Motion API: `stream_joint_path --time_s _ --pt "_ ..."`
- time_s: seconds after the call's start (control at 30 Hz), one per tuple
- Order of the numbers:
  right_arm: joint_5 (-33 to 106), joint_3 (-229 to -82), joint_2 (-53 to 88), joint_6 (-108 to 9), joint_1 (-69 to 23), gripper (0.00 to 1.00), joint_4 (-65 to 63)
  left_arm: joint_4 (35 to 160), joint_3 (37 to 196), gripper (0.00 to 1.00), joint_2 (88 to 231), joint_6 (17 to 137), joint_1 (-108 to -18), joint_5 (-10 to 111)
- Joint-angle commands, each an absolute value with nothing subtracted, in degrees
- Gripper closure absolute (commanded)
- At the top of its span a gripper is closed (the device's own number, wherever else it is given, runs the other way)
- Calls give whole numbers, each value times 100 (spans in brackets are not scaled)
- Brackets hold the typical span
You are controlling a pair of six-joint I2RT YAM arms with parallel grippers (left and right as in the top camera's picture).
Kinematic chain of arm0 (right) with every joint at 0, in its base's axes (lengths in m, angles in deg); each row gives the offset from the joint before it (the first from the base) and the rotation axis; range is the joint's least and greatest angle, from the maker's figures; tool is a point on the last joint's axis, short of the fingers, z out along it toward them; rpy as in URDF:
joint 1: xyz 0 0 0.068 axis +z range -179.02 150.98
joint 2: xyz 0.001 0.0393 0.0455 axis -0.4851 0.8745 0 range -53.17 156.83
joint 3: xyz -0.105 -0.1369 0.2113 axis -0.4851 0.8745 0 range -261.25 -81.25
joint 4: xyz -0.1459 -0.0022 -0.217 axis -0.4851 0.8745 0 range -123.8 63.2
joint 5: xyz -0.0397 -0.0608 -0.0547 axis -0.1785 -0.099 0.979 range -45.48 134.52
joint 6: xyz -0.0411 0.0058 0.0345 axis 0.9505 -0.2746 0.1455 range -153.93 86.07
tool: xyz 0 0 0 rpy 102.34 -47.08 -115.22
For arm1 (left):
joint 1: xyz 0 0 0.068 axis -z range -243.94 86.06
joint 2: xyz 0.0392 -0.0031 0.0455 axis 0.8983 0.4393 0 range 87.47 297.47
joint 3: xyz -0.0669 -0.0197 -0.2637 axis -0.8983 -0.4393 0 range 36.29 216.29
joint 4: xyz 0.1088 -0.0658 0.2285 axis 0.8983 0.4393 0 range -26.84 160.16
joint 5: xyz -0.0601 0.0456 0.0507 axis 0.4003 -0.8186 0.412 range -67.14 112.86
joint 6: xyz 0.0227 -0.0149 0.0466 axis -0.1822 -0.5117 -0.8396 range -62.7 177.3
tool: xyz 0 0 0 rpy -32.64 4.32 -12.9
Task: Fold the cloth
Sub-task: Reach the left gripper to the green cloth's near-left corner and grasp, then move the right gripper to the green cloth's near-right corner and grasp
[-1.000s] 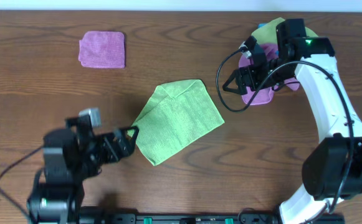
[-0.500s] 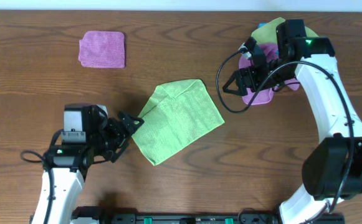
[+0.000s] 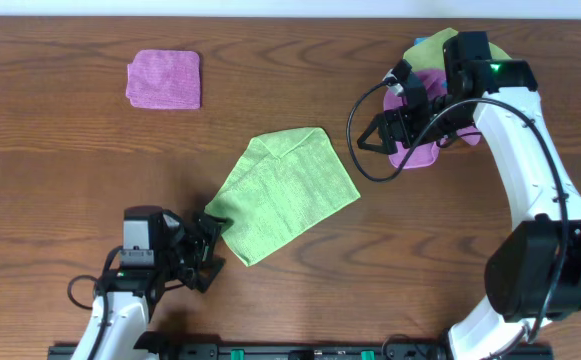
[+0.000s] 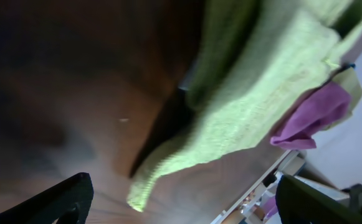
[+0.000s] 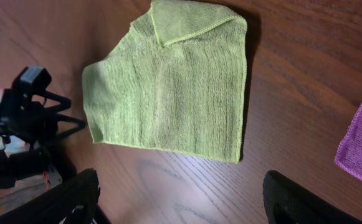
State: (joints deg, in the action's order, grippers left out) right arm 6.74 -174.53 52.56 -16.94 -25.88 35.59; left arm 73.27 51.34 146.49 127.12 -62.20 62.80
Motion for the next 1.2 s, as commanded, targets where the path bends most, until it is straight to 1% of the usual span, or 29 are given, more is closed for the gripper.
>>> stream_joint_path --time_s 0.0,0.07,0.13,0.23,0.37,0.4,0.57,0.7,0.9,1.07,1.13,1.17 --pt "523 -17440 5289 -1611 -2584 16 3557 7283 4890 5 14623 12981 -6196 6273" --pt "521 -17440 5289 -1613 -2584 16 3550 7008 4726 4 14623 13053 -6196 6291" --pt "521 -17440 5289 -1615 -2584 16 3548 6669 4555 2 14623 13204 -6196 6269" --pt "517 -17440 5289 -1633 -2584 16 3546 6308 4326 1 14623 13359 -6176 6179" --pt "504 -17440 5289 -1635 -2584 16 3548 5939 4109 0 14623 13632 -5860 5932" --pt "504 -17440 5289 -1635 -2584 16 3548 5893 4107 6 14623 13700 -5724 5830" --pt "502 -17440 5289 -1659 -2584 16 3546 5652 4107 7 14629 13971 -5088 5279" --pt "502 -17440 5289 -1676 -2581 17 3618 5711 4105 11 14651 13962 -4699 4722" --pt "454 -17440 5289 -1672 -2581 17 3786 5652 4105 11 15126 13905 -4590 4306" --pt "353 -17440 5289 -1670 -2570 16 3843 5102 4105 11 15731 13805 -4590 4276" --pt "353 -17440 5289 -1670 -2557 16 3867 4859 4105 14 16011 13805 -4590 4276" --pt "353 -17440 5289 -1670 -2557 16 3884 4789 4105 18 16114 13805 -4590 4278"
